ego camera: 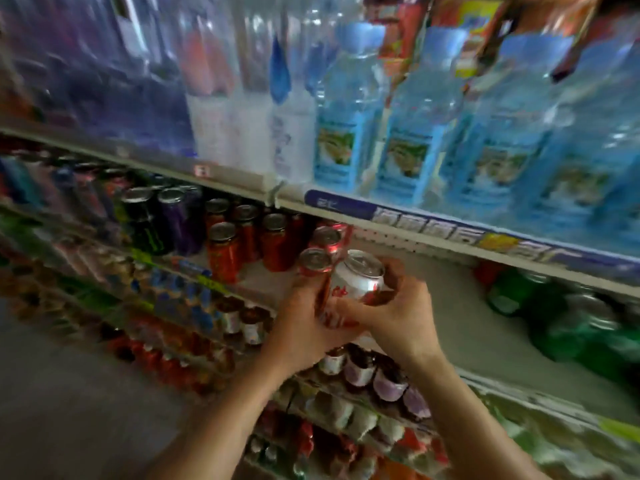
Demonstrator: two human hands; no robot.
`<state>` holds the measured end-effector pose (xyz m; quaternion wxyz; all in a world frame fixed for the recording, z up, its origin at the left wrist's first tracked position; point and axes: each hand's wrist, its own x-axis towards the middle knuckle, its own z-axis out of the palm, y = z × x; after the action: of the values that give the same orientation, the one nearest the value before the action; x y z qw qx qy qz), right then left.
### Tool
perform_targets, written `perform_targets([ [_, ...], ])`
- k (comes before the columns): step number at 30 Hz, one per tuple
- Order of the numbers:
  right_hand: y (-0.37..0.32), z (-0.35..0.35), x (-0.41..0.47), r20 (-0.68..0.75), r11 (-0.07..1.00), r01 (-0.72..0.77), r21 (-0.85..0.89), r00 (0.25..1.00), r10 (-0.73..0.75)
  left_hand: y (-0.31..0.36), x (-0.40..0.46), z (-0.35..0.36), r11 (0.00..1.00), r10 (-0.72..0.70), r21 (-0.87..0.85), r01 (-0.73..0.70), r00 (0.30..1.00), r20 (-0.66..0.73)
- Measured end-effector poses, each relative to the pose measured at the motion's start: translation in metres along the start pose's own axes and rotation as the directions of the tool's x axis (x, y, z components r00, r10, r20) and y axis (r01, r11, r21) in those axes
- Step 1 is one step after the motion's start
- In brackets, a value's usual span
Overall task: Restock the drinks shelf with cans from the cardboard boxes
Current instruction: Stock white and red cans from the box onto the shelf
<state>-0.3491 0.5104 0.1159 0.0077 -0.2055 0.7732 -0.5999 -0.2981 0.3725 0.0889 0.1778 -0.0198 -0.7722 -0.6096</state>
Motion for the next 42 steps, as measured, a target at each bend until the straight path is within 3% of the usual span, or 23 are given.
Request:
perform_targets([
  [4,0.026,-0.030,0.002,-0.058,0.995,-0.068,-0.072,0.996,0.064,-0.013,0.017,0.043,0.994,0.099,-0.034,-0.100,0.995,-0.032],
  [8,0.058,-0.032,0.004,-0.099,0.981,-0.164,-0.105,0.983,0.154,-0.032,0.022,0.060,0.997,0.071,0.033,-0.069,0.996,-0.049],
  [11,0.073,-0.028,0.015,-0.110,0.977,-0.160,-0.143,0.983,0.145,-0.041,0.027,0.051,0.992,0.046,0.115,-0.052,0.998,0.049],
  [13,0.082,-0.026,0.028,-0.110,0.975,-0.156,-0.159,0.984,0.139,-0.041,0.026,0.035,0.964,0.036,0.260,-0.057,0.996,0.085],
  [16,0.096,-0.022,0.048,-0.126,0.972,-0.160,-0.174,0.982,0.139,-0.037,0.025,0.009,0.910,0.075,0.407,-0.082,0.997,0.033],
  [22,0.112,-0.008,0.067,-0.136,0.973,-0.207,-0.104,0.972,0.193,-0.050,0.020,-0.020,0.868,0.152,0.489,-0.091,0.985,-0.086],
  [25,0.121,-0.006,0.067,-0.142,0.970,-0.223,-0.098,0.968,0.208,-0.064,0.015,-0.026,0.859,0.136,0.509,-0.052,0.982,-0.130],
  [32,0.126,-0.003,0.084,-0.141,0.915,-0.279,-0.293,0.959,0.247,-0.096,0.014,-0.043,0.832,0.025,0.547,0.093,0.979,-0.204],
  [42,0.131,0.010,0.136,-0.268,0.909,-0.377,-0.180,0.908,0.323,-0.102,0.021,-0.054,0.774,-0.026,0.626,0.096,0.992,-0.120],
])
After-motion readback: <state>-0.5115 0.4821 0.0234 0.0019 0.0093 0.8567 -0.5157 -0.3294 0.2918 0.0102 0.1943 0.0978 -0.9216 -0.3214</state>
